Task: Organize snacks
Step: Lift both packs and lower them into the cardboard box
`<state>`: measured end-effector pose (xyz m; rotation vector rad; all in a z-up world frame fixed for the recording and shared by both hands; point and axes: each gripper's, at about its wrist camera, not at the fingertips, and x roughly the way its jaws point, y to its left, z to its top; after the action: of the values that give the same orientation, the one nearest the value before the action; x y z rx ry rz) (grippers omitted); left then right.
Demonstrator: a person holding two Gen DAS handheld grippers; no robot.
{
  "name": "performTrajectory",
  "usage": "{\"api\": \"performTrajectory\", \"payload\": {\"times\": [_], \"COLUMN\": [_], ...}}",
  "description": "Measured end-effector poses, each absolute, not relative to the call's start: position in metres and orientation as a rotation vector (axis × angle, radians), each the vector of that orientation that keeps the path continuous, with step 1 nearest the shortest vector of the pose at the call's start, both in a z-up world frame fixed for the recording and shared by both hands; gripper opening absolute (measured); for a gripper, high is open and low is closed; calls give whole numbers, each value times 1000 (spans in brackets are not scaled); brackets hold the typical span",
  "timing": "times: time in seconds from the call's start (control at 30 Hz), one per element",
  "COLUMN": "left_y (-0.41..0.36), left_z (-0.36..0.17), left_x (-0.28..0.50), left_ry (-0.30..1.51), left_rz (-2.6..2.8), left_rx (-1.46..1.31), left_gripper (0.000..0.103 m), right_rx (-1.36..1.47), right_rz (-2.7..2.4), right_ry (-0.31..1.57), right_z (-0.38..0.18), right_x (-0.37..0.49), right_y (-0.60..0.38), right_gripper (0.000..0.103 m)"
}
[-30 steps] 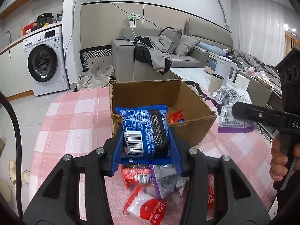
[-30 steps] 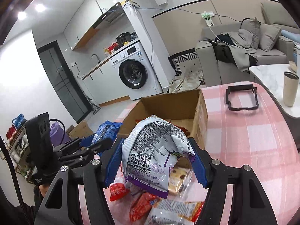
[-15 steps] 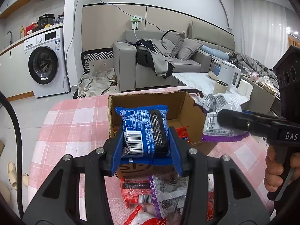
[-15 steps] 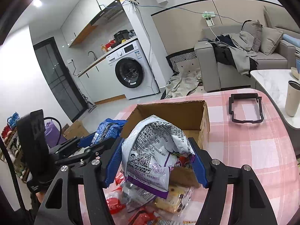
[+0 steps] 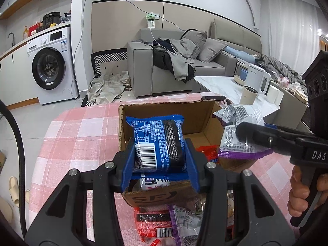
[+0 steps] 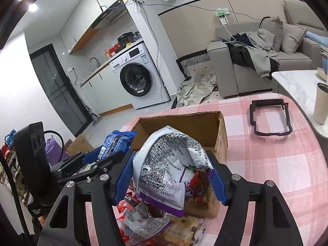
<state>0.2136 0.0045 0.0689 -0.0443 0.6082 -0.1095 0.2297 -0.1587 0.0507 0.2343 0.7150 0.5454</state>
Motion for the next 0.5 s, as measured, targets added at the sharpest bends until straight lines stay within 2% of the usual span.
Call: {"api": "performTrajectory", "payload": {"times": [0.5], "left_y": [6], "left_z": [36], "left_x": [247], "left_ry": [685], "left_rz": [-97], "left_rx": [-10], "left_gripper": [42], "right_rx": [224], "right_rz": [584], "right_ry": [763], "right_z": [28], "right_x": [252], "right_y": [-146], "right_gripper": [68]}}
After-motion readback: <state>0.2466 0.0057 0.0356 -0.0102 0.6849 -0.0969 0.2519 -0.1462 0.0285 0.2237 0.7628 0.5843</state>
